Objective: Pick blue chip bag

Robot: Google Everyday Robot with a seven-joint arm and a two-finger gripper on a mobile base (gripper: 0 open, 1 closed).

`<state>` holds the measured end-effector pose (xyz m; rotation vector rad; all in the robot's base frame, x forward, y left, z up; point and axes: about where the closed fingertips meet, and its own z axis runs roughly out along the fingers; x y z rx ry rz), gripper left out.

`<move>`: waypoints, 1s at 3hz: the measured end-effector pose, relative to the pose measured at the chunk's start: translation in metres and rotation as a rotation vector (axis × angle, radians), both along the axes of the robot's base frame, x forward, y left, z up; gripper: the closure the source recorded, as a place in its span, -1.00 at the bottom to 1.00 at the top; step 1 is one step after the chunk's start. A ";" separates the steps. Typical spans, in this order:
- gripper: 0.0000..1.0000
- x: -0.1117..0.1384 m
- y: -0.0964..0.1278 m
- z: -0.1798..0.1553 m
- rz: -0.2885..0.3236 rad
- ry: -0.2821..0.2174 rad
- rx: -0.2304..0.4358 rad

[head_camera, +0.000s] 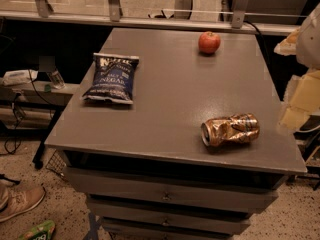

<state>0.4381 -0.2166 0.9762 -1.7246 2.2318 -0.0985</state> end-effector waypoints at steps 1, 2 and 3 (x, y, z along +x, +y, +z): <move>-1.00 0.000 0.000 0.000 0.000 0.000 0.001; -1.00 0.031 0.031 -0.022 0.004 0.034 0.100; -1.00 0.090 0.086 -0.056 -0.007 0.075 0.211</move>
Offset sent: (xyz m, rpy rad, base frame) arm 0.0848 0.0841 -0.0591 0.2830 0.1107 0.0089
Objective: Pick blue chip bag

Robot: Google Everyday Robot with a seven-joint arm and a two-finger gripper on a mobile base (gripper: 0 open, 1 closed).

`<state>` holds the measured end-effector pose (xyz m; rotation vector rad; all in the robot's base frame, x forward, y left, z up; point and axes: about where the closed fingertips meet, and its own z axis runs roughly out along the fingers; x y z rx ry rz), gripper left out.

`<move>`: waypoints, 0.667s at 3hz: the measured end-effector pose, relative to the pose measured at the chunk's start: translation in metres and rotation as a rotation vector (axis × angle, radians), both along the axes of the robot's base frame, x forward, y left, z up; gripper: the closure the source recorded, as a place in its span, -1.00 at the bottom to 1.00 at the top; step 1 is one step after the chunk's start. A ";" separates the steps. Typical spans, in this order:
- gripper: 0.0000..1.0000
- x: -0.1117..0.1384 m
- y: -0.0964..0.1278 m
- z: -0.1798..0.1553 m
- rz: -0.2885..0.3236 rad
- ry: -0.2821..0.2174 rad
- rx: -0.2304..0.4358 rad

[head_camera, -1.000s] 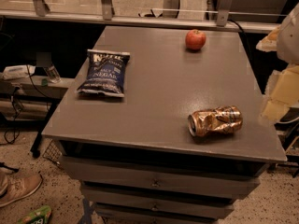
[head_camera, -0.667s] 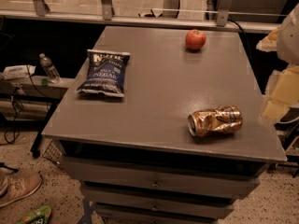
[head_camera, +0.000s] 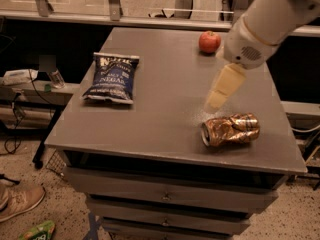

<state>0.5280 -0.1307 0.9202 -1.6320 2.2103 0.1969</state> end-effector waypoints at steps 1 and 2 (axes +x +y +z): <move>-1.00 0.041 0.043 -0.019 -0.104 0.026 0.109; -1.00 0.045 0.045 -0.019 -0.155 0.038 0.128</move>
Offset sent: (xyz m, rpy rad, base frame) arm 0.0347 0.0361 -0.0160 0.0910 0.0205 -0.0813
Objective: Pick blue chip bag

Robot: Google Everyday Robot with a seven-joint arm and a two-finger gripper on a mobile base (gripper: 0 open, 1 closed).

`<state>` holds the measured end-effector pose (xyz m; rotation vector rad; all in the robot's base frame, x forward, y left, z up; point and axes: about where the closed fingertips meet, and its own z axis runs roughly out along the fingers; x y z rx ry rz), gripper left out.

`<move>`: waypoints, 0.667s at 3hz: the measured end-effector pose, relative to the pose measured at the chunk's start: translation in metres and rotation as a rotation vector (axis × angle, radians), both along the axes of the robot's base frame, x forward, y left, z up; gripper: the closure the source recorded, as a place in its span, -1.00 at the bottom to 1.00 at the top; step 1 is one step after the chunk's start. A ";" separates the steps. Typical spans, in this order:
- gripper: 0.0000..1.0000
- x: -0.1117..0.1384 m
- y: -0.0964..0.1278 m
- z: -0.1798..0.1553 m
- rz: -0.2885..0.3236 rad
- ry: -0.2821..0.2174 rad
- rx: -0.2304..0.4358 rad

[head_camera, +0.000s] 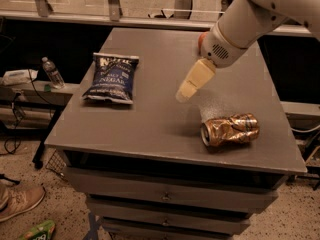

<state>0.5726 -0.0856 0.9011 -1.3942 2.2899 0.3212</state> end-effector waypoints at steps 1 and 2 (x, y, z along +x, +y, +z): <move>-1.00 -0.001 0.001 -0.003 -0.001 0.005 0.016; -1.00 0.002 0.039 -0.015 0.018 -0.010 0.010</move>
Offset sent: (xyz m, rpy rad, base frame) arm 0.0084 0.0869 -0.0341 -0.0005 -0.0324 0.0364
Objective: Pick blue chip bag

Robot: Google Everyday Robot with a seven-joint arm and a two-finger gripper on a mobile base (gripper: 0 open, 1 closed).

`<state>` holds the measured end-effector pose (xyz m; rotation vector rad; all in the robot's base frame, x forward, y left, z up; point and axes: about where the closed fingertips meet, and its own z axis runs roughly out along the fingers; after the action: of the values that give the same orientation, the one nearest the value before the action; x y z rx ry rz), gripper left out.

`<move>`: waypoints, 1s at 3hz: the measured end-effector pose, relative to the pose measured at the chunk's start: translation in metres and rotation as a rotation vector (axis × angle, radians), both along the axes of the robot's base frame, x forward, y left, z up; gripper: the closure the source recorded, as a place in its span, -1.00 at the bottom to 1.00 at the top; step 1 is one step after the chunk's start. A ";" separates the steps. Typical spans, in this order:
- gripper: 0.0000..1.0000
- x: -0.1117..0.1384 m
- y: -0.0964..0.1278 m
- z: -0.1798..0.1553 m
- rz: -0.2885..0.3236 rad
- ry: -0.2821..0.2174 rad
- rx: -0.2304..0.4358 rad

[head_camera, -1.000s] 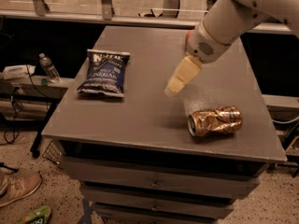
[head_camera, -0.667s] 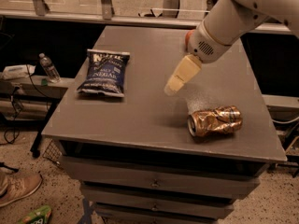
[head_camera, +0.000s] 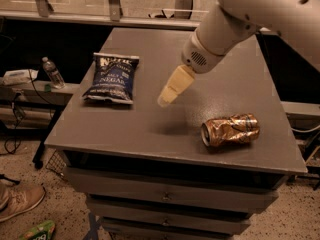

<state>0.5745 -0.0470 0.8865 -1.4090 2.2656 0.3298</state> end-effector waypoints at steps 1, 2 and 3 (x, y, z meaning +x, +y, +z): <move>-1.00 0.006 0.047 -0.012 0.032 -0.030 -0.025; -1.00 0.011 0.090 -0.027 0.064 -0.050 -0.038; -1.00 0.023 0.125 -0.031 0.044 -0.095 -0.026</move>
Offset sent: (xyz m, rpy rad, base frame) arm 0.0180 0.1409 -0.0438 -0.0504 -0.0736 0.0977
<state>0.5979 0.0780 0.8554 -1.4577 2.1724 0.2424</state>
